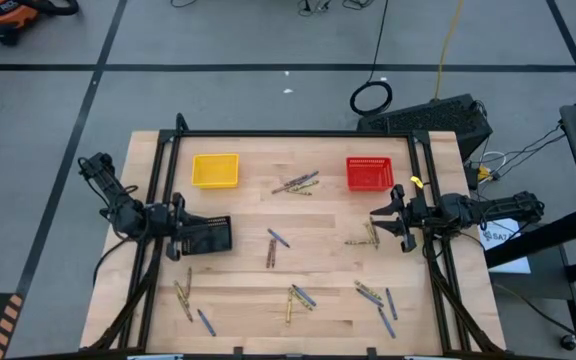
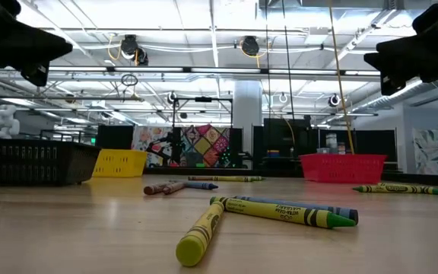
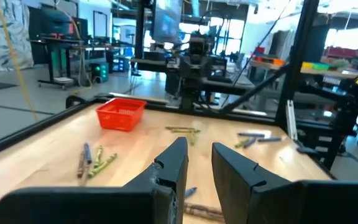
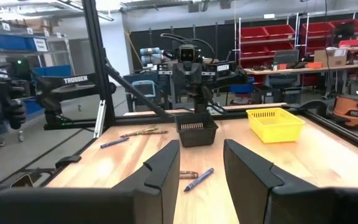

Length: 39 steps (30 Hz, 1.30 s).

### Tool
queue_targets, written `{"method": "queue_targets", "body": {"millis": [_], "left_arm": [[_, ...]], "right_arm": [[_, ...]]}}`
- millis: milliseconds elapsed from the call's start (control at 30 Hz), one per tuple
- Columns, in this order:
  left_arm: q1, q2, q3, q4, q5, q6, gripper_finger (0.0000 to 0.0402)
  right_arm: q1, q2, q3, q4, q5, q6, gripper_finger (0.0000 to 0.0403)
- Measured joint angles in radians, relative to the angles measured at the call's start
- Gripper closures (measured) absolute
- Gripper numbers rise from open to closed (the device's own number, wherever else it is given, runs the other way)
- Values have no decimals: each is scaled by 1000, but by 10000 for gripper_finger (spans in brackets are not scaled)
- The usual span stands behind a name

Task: Sort crayons
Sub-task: Put the brown crayon into the red bin

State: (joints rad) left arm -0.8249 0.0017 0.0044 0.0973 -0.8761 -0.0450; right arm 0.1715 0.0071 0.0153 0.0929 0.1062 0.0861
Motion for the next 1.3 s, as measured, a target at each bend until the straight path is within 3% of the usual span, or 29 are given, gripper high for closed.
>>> {"method": "queue_targets", "body": {"millis": [300, 633, 833, 1300], "left_arm": [[0, 0, 0, 7, 8, 0, 322], [0, 0, 0, 6, 11, 29, 322], [0, 1, 0, -1, 78, -72, 322], [1, 4, 0, -2, 54, -81, 322]], "right_arm": [[0, 0, 0, -44, 4, 6, 291], [0, 0, 0, -40, 81, 6, 291], [0, 0, 0, -41, 81, 2, 291], [0, 0, 0, -42, 81, -46, 291]]}}
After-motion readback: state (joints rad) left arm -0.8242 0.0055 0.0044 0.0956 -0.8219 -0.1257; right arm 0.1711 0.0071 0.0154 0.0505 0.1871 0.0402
